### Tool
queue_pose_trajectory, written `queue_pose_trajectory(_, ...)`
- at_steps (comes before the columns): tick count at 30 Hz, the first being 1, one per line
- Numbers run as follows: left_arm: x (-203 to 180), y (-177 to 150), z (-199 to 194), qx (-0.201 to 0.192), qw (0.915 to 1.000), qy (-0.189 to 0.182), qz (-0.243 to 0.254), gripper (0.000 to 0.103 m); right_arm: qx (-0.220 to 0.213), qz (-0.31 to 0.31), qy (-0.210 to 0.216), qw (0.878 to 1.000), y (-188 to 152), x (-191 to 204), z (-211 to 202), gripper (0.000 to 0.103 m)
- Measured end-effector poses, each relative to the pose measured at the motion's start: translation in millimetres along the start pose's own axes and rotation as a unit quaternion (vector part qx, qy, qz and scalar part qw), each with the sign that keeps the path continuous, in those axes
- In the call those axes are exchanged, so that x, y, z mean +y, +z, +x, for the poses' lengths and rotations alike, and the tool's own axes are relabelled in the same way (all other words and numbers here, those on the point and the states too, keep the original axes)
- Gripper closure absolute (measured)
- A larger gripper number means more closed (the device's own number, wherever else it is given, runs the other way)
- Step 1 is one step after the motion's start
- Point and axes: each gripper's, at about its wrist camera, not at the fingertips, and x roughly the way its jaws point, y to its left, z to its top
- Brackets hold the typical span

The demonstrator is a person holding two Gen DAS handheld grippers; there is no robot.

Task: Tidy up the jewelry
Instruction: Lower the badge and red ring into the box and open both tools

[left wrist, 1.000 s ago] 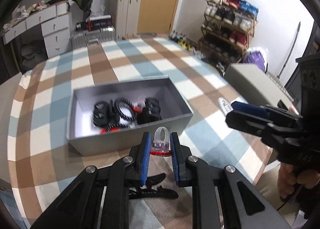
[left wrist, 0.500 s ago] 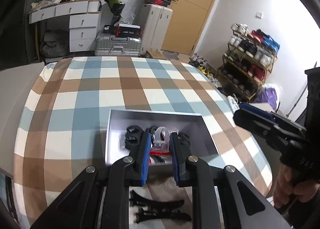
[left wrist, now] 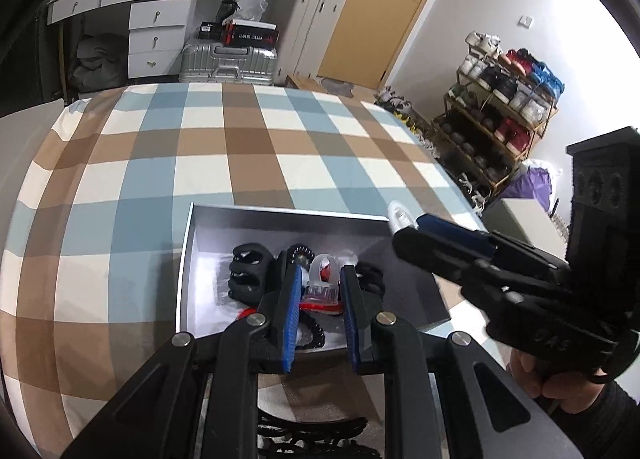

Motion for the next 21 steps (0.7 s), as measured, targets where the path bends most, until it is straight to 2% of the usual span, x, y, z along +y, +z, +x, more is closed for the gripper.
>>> queue_pose_trajectory(4, 2.6, -1.9, 2.7, 0.008, 1.0000, 0.004, -0.004, 0.089, 0.017, -0.003, 0.003, 1.000, -7.9, 1.1, 9.6, 0.062)
queue_pose_trajectory(10, 5.3, -2.9, 2.1, 0.008, 0.9999, 0.013, -0.008, 0.089, 0.009, -0.003, -0.006, 1.000, -8.2, 2.5, 6.6, 0.062)
queue_pose_trajectory(15, 7.2, -3.4, 8.1, 0.024, 0.9994, 0.019, -0.018, 0.089, 0.017, -0.011, -0.023, 1.000, -10.2, 1.2, 10.7, 0.061)
queue_pose_trajectory(21, 5.5, -3.5, 4.9, 0.013, 0.9997, 0.019, -0.013, 0.087, 0.005, -0.009, -0.019, 1.000, -9.6, 2.2, 8.8, 0.061)
